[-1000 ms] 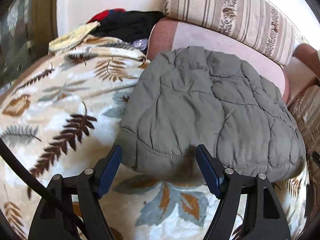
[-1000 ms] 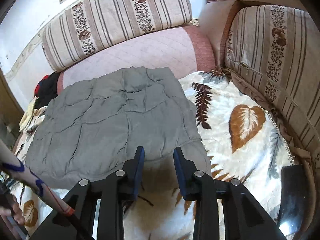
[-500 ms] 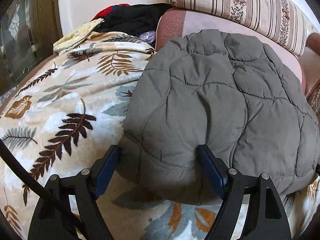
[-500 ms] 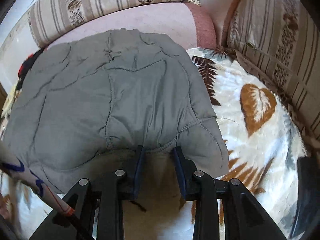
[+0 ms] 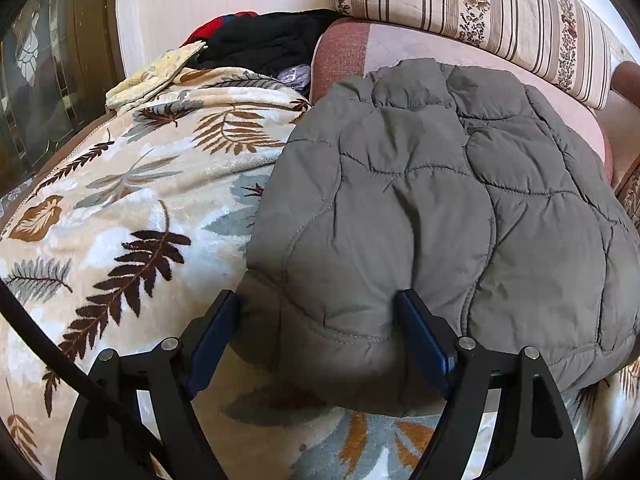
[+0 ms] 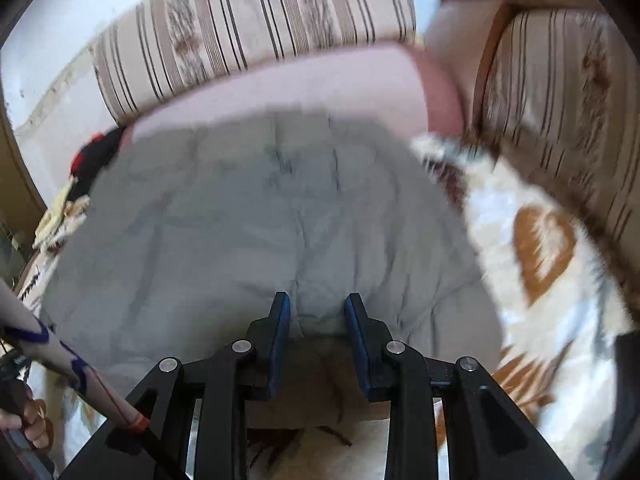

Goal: Fold large clothes

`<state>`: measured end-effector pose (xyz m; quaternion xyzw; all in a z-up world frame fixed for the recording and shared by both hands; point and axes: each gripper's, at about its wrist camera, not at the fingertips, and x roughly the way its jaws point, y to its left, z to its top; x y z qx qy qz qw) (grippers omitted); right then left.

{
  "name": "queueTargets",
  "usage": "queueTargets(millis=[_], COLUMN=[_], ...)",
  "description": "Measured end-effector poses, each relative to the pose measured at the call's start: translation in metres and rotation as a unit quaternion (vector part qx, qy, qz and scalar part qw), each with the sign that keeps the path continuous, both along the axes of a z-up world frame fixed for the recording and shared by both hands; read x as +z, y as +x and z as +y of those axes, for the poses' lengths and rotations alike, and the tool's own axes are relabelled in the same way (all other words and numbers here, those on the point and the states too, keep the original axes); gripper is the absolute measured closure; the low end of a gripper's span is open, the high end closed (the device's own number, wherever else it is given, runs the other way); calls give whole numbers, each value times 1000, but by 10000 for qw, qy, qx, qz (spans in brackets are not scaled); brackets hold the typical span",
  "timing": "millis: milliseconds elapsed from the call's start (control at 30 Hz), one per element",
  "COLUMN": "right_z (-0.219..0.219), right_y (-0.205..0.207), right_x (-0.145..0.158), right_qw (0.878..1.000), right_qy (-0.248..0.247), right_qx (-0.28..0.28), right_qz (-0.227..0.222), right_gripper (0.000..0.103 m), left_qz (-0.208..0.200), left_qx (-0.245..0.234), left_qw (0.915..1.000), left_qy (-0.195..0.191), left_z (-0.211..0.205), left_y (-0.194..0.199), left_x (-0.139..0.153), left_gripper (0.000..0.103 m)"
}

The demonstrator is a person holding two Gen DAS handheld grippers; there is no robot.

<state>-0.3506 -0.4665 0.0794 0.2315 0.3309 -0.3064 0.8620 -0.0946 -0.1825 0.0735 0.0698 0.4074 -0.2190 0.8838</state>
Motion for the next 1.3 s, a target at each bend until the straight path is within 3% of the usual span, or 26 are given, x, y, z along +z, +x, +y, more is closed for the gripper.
queueTargets(millis=[67, 167, 267, 333, 400, 533, 633, 733, 767, 800, 833, 867, 1167, 1300], right_z=[-8, -16, -16, -18, -28, -54, -65, -71, -74, -77, -78, -80, -91, -86], right_y=[6, -3, -29, -42, -49, -50, -42, -48, -56, -67, -73, -80, -117, -122], right_x=[-10, -4, 22, 36, 36, 7, -14, -6, -1, 5, 7, 8, -14, -31], right_qw=[9996, 9989, 9972, 9968, 9953, 9915, 9902, 9891, 9871, 9845, 9829, 9800, 9456, 9272], right_qy=[186, 452, 349, 48, -108, 550, 998, 1095, 1169, 1246, 1276, 1330, 2498, 3037], right_qx=[136, 96, -106, -391, -836, -1180, -973, -979, -1053, -1133, -1202, -1315, -1695, -1824], right_qz=[132, -97, -646, -699, -479, -48, 95, -118, -299, -485, -562, -676, -1211, -1218], right_gripper=[71, 72, 72, 72, 72, 72, 71, 71, 71, 63, 53, 35, 33, 33], left_qz=[47, 94, -161, -103, 186, 701, 708, 654, 685, 824, 948, 1141, 1774, 2081], left_qx=[-21, -8, 308, 449, 514, 568, 528, 558, 593, 643, 659, 655, 663, 654], left_qw=[10000, 9990, 9944, 9936, 9937, 9926, 9938, 9925, 9911, 9877, 9847, 9788, 9631, 9537], left_qy=[-67, -429, -996, -1030, -975, -808, -681, -868, -976, -1161, -1308, -1568, -1914, -2070], left_z=[2, 15, 41, 47, 47, 39, 35, 43, 47, 54, 58, 64, 73, 74], left_y=[2, 7, 15, 21, 30, 41, 42, 41, 41, 42, 43, 45, 44, 43], left_x=[1, 13, 35, 34, 23, 0, -5, 6, 9, 12, 13, 12, 4, -4], left_gripper=[21, 25, 27, 27, 27, 27, 27, 27, 27, 25, 22, 22, 22, 22])
